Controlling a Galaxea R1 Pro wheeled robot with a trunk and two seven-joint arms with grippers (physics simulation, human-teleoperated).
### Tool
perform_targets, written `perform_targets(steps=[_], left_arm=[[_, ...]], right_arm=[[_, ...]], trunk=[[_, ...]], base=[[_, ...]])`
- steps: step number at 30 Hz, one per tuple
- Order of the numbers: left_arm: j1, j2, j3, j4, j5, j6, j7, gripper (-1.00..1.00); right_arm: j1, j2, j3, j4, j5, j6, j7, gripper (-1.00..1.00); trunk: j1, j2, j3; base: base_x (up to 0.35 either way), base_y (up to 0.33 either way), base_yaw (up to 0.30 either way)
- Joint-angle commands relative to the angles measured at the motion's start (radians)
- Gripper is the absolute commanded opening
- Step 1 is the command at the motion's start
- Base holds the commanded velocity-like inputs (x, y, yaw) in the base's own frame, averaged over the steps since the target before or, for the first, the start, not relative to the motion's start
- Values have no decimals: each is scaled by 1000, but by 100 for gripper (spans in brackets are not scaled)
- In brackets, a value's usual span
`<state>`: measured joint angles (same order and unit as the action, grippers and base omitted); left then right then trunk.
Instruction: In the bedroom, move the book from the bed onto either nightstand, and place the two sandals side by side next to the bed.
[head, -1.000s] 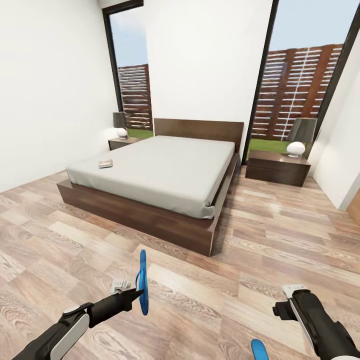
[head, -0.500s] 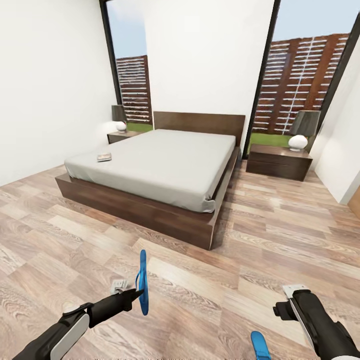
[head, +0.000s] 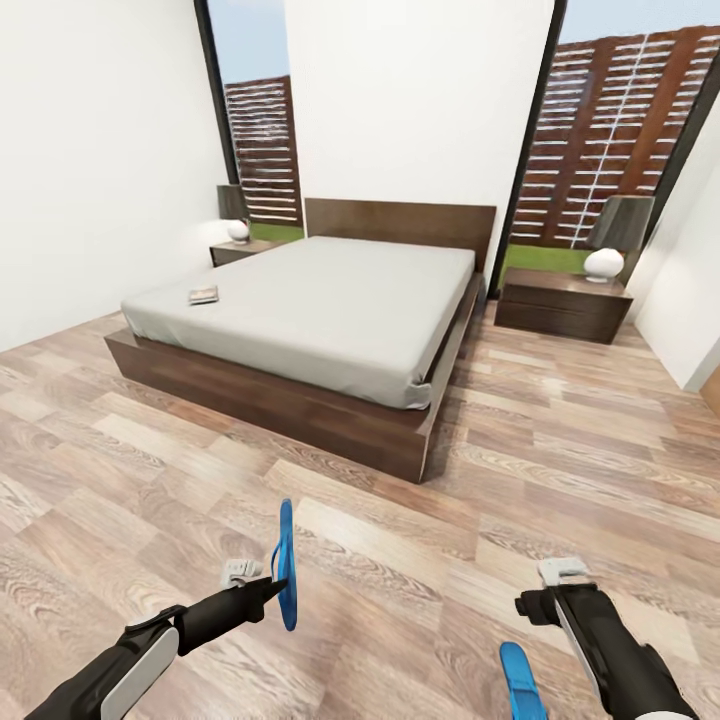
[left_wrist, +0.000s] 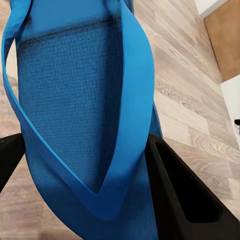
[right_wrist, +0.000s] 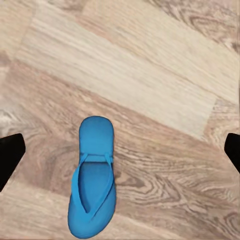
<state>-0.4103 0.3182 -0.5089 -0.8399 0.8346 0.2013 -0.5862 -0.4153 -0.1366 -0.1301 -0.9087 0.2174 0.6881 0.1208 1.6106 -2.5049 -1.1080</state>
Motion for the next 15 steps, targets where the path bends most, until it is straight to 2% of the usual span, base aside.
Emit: perform_targets(steps=[1,2,4,8,15], left_arm=[[-1,1,-2,-1,9,7,-2,-100],[-1,1,-2,-1,9,7,-2,-100],[-1,1,-2,-1,9,7,-2,-100],[-1,1,-2,-1,9,7,-2,-100],[-1,1,-2,-1,9,7,-3,-100]], right_arm=[[0,1,-2,-1,11,-47,9,100],[0,2,-3,2,10,-120,9,100],[0,3,-6,14,7,-188,8,100],[0,2,-9,23,5,-230,8,100],[0,2,-11,25,4,-240,8,100]], trunk=[[0,-1,-5],[1,-1,-9],[2,-1,-16],[3,-2,-32],[6,-4,-59]], base=[[0,0,0],[0,0,0],[0,0,0],[0,0,0],[0,0,0]])
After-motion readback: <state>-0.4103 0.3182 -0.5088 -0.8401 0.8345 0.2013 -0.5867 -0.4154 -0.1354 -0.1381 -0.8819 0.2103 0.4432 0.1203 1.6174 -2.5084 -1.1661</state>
